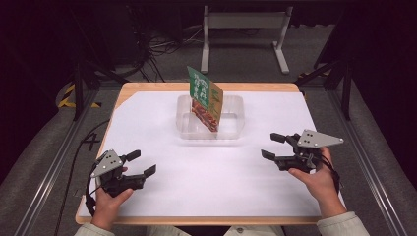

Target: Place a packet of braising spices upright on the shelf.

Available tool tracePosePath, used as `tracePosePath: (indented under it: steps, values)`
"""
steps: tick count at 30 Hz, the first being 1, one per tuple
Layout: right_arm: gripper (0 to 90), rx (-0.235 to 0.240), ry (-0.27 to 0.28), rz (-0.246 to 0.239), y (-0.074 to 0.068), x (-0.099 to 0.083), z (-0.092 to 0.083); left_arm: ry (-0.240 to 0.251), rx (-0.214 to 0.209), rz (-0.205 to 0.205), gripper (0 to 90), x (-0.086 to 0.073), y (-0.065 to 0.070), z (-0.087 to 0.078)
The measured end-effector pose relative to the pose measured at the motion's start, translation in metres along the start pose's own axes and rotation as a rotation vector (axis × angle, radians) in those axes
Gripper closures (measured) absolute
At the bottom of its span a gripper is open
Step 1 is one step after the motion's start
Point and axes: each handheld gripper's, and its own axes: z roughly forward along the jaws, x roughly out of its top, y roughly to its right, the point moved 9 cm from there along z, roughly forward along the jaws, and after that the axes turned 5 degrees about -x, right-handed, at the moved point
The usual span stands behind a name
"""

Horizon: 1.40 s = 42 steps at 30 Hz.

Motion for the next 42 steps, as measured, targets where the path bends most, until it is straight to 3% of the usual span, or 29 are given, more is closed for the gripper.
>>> tracePosePath:
  steps: [10, 16, 19, 20, 24, 29, 42]
  values:
    - [31.2, -0.016, -0.045, 0.039, 0.006, -0.033, 0.008, -0.012, 0.032, -0.004, 19.6, -0.004, -0.008, 0.001]
    - [31.3, -0.024, -0.078, 0.062, 0.009, -0.051, 0.014, -0.012, 0.026, -0.002, 18.8, -0.004, -0.008, 0.002]
    - [32.2, -0.022, -0.1, 0.088, 0.01, -0.06, 0.017, -0.023, 0.027, -0.007, 18.7, -0.007, -0.009, 0.005]
    - [32.8, -0.02, -0.13, 0.105, 0.011, -0.066, 0.018, -0.039, 0.034, -0.011, 18.7, -0.009, -0.011, 0.007]
    - [32.8, -0.021, -0.136, 0.118, 0.011, -0.071, 0.02, -0.074, 0.043, -0.019, 18.5, -0.015, -0.017, 0.01]
    - [33.3, -0.035, -0.197, 0.112, 0.012, -0.084, 0.025, -0.077, 0.048, -0.03, 18.2, -0.018, -0.02, 0.011]
    - [33.3, -0.046, -0.256, 0.075, 0.009, -0.093, 0.03, -0.093, 0.04, -0.005, 18.2, -0.017, -0.014, 0.016]
